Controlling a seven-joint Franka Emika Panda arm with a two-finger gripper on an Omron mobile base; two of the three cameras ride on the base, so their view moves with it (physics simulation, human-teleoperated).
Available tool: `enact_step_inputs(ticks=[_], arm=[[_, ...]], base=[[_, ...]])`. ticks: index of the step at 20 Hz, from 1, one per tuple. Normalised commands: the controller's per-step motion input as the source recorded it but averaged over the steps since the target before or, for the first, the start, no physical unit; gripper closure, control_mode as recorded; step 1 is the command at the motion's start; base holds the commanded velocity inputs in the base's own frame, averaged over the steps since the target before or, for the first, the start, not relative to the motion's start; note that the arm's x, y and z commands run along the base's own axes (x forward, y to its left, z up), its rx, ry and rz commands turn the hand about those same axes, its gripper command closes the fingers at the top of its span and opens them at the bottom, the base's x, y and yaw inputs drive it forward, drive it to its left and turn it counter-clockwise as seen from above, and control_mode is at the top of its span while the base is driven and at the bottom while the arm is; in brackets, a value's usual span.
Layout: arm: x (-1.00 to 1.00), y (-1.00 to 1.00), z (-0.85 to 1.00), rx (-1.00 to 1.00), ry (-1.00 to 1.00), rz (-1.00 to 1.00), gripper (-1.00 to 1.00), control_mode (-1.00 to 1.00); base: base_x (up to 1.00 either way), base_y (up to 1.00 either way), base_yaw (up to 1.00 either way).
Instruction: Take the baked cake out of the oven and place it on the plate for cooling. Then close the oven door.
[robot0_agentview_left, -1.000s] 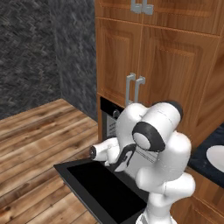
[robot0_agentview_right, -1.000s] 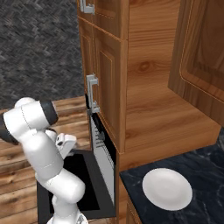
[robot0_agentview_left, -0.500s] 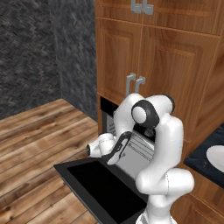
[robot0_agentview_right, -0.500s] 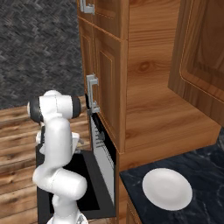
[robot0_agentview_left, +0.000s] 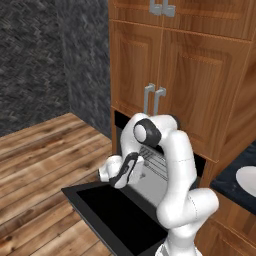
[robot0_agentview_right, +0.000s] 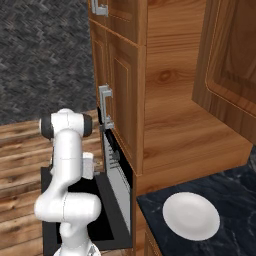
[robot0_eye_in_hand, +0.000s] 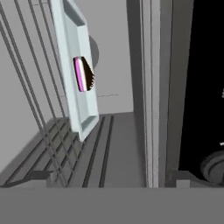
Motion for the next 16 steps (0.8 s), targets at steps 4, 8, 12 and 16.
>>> enact_step_inputs(ticks=[4,8,12,16], arm=[[0.26,-0.34,-0.42,-0.15,0.00,-0.07,-1.00,-1.00],[0.29,-0.35,-0.27,-0.09,0.00,-0.07,-1.00,-1.00],[0.24,-0.35,-0.06,-0.04,0.00,-0.05,-1.00,-1.00],[0.17,-0.35,-0.01,-0.03,0.00,-0.03,-1.00,-1.00]], base=[[0.00,0.00,0.00],[0.00,0.00,0.00],[0.00,0.00,0.00],[0.00,0.00,0.00]])
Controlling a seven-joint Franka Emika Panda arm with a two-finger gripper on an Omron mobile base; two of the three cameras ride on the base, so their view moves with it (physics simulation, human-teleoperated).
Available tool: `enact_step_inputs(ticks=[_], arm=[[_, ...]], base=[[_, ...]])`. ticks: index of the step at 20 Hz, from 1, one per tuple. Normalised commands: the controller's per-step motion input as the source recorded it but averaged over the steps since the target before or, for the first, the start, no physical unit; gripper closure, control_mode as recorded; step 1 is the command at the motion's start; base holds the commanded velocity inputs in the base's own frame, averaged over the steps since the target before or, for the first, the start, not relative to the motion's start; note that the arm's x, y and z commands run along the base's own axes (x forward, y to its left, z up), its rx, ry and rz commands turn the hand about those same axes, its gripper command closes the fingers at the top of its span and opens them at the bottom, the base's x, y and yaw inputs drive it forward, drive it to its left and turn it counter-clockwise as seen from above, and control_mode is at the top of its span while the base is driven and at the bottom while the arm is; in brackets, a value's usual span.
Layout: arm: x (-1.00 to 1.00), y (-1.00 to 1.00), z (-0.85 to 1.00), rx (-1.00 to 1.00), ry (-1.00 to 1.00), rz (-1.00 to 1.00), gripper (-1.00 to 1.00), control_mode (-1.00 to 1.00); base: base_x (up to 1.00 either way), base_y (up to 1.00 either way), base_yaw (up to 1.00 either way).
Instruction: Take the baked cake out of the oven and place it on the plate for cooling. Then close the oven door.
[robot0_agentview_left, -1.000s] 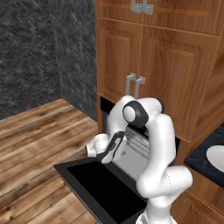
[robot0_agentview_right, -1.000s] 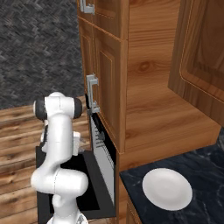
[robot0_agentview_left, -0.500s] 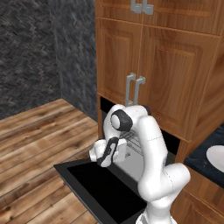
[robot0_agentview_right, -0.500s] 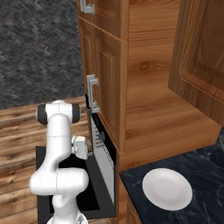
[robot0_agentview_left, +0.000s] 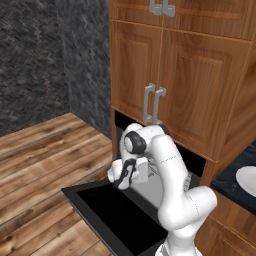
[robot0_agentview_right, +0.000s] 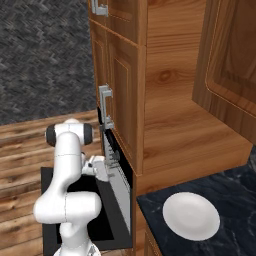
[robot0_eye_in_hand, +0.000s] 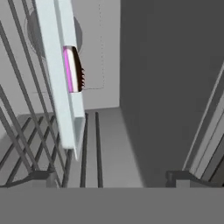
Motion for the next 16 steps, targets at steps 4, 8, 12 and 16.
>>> enact_step_inputs(ticks=[4,8,12,16], arm=[[0.13,-0.35,-0.11,-0.03,0.00,0.00,-1.00,-1.00],[0.03,-0.34,-0.20,-0.02,0.00,0.00,-1.00,-1.00],[0.00,-0.28,-0.30,0.00,0.03,0.00,-1.00,-1.00],[0.00,-0.15,-0.29,0.00,0.04,0.00,-1.00,-1.00]], base=[[0.00,0.00,0.00],[0.00,0.00,0.00],[0.00,0.00,0.00],[0.00,0.00,0.00]])
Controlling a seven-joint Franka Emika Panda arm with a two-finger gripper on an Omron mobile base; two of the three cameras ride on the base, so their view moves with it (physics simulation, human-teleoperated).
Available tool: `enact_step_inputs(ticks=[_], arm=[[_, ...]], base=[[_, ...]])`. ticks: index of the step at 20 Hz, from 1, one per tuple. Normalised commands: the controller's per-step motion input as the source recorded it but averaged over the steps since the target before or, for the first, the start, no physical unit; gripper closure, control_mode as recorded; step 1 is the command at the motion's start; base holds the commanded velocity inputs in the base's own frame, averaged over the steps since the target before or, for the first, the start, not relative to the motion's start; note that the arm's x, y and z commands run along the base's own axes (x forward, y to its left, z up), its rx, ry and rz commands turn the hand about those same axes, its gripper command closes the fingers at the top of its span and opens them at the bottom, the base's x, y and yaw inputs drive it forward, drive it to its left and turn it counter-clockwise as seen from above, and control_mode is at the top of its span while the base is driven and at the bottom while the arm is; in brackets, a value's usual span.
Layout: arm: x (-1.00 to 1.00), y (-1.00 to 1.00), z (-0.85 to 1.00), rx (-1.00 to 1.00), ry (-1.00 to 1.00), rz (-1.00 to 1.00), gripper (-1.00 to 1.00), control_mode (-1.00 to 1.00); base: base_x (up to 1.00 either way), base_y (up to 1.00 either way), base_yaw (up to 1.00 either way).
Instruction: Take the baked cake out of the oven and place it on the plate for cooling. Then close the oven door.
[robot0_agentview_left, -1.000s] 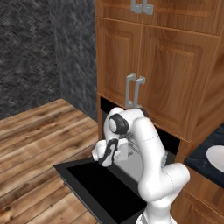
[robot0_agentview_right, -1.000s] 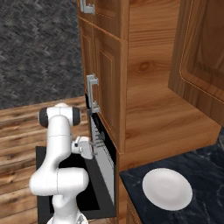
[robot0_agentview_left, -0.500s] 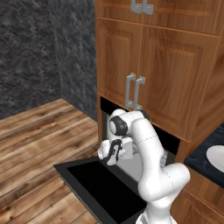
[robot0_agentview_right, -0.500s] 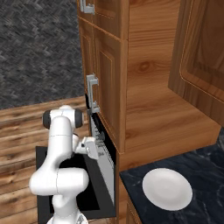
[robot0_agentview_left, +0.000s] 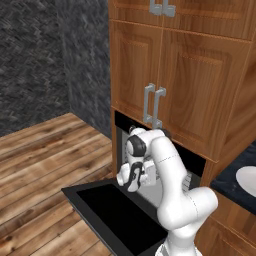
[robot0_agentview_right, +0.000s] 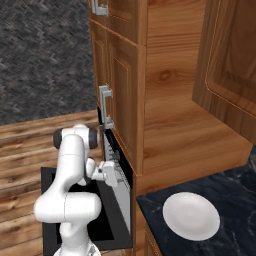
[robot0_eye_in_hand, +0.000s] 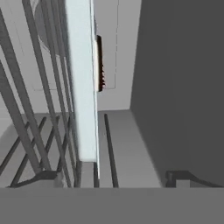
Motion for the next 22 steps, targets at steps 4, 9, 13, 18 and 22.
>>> enact_step_inputs(ticks=[4,9,13,18,22], arm=[[0.00,-0.06,-0.23,0.00,0.02,0.00,-1.00,-1.00],[0.00,0.00,-0.18,0.00,0.04,0.01,-1.00,-1.00],[0.00,0.00,-0.21,0.01,0.12,0.04,-1.00,-1.00],[-0.20,0.00,-0.09,0.04,0.11,0.07,-1.00,-1.00],[-0.17,0.00,-0.05,0.06,0.14,0.08,-1.00,-1.00]], base=[[0.00,0.00,0.00],[0.00,0.00,0.00],[0.00,0.00,0.00],[0.00,0.00,0.00],[0.00,0.00,0.00]])
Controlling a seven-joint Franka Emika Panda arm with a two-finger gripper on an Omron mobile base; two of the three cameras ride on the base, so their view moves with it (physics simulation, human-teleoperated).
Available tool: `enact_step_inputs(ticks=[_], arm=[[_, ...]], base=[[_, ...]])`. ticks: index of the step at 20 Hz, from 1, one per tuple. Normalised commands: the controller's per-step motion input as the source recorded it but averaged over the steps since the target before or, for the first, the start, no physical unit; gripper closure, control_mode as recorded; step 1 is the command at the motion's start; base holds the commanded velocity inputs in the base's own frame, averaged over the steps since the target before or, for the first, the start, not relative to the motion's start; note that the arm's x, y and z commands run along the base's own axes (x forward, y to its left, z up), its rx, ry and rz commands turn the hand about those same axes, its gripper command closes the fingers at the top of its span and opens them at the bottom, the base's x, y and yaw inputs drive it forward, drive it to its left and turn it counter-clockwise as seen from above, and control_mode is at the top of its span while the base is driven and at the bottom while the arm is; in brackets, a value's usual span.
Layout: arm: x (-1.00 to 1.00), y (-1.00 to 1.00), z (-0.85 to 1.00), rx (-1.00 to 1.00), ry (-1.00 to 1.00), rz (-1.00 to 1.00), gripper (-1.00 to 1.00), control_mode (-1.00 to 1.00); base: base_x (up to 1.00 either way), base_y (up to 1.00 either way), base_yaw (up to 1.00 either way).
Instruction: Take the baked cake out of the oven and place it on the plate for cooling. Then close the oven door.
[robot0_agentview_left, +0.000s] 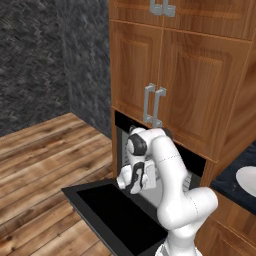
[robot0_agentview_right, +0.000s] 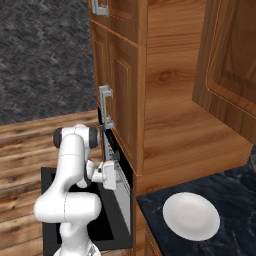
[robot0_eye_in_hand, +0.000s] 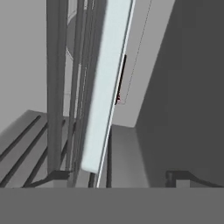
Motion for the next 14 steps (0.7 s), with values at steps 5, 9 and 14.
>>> enact_step_inputs(ticks=[5,9,14], arm=[[-0.14,0.00,-0.07,0.06,0.13,0.07,-1.00,-1.00],[-0.07,0.00,-0.17,0.05,0.14,0.07,-1.00,-1.00],[-0.02,0.00,-0.07,0.04,0.06,0.04,-1.00,-1.00]], base=[[0.00,0.00,0.00],[0.00,0.00,0.00],[0.00,0.00,0.00]])
